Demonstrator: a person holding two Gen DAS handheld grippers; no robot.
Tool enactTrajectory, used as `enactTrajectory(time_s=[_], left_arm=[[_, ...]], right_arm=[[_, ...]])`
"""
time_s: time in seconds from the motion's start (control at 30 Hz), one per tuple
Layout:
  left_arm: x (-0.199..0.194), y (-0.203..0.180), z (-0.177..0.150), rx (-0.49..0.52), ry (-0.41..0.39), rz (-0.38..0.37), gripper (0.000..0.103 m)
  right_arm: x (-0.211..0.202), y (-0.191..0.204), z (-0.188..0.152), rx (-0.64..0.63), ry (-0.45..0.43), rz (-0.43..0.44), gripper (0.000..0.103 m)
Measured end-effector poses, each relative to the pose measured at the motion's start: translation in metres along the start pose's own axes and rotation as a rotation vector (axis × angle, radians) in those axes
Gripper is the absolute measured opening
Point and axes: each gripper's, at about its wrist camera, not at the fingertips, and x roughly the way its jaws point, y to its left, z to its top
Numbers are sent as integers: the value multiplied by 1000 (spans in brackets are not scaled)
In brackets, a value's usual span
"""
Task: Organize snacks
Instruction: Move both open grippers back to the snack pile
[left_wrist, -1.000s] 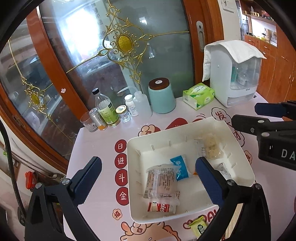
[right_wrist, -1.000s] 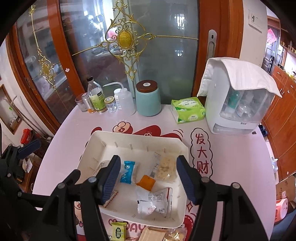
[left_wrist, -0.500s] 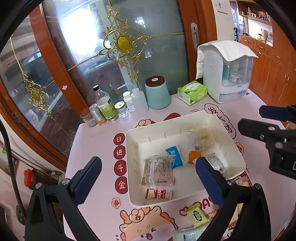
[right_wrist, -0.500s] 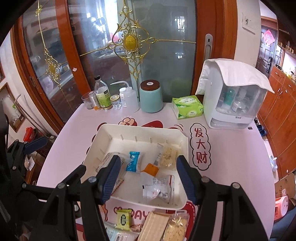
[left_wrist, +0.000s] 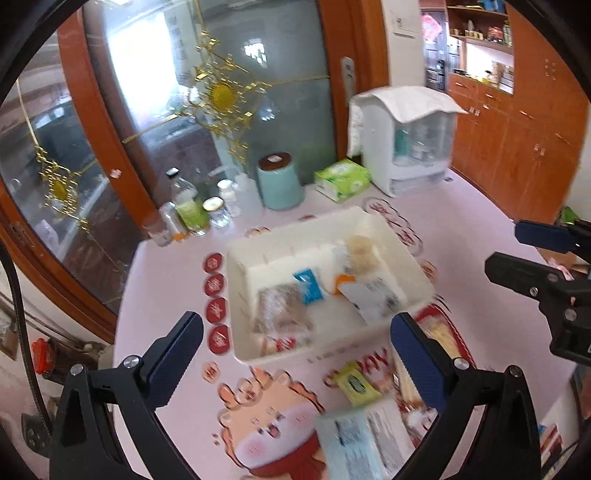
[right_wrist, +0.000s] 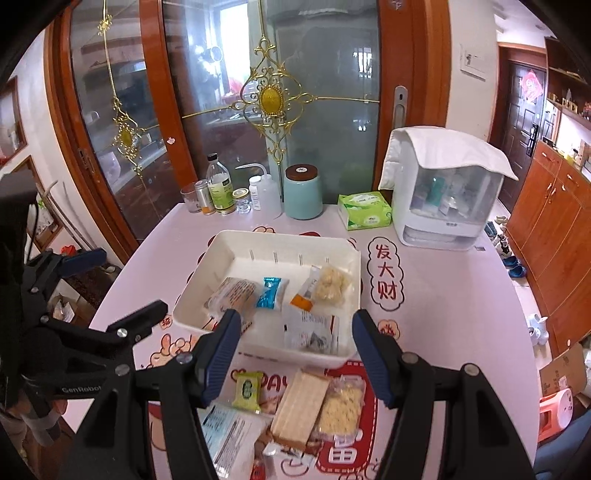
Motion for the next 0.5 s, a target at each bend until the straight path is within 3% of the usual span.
enactTrajectory(time_s=[0.23, 0.5], left_arm=[[20, -30, -59, 9, 161, -145, 101], [84, -54, -126, -73, 397, -183, 101]], right_arm=[[0, -6, -50, 36, 59, 9, 63], [38, -14, -107, 68, 170, -29, 63]])
